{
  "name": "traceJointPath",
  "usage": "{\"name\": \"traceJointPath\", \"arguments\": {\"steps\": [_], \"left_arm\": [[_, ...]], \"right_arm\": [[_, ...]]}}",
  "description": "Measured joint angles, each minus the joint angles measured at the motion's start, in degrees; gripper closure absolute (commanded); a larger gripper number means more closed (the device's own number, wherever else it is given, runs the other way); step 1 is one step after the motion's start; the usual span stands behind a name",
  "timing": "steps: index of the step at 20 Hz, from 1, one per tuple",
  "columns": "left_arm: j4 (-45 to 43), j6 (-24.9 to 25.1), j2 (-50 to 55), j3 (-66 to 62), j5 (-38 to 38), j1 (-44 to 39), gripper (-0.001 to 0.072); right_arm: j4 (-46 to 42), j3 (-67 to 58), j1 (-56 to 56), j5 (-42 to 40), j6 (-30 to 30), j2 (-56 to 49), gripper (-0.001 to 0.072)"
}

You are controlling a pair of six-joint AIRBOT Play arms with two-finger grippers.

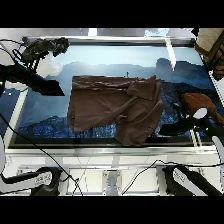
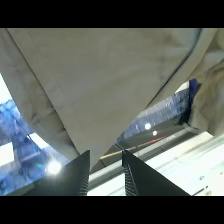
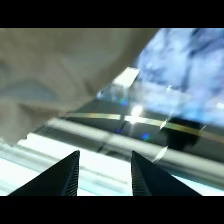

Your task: Fold the shirts.

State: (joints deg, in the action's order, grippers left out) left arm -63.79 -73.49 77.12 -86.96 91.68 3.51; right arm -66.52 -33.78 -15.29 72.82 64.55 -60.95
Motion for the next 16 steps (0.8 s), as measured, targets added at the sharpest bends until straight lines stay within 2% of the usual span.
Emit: {"name": "traceJointPath", "arguments": {"steps": [4, 11, 14, 15, 16], "left_arm": [[0.0, 0.0, 0.0, 0.1, -1.4, 0.0, 0.0486], [1.8, 0.0, 0.0, 0.2, -2.1, 0.0, 0.0486], [2.3, 0.0, 0.0, 0.2, -2.2, 0.0, 0.0486], [2.4, 0.0, 0.0, 0.2, -2.3, 0.0, 0.0486], [2.5, 0.0, 0.0, 0.2, -2.3, 0.0, 0.0486]], "right_arm": [[3.7, 4.7, 0.0, -5.3, 1.3, -1.7, 0.0331], [18.7, 6.4, 0.0, -16.7, 1.5, -8.0, 0.0332], [23.1, 6.6, 0.0, -19.1, 1.3, -10.8, 0.0340], [23.8, 6.6, -0.1, -19.4, 1.3, -11.5, 0.0361], [24.6, 6.6, -0.1, -19.7, 1.3, -12.0, 0.0448]]}}
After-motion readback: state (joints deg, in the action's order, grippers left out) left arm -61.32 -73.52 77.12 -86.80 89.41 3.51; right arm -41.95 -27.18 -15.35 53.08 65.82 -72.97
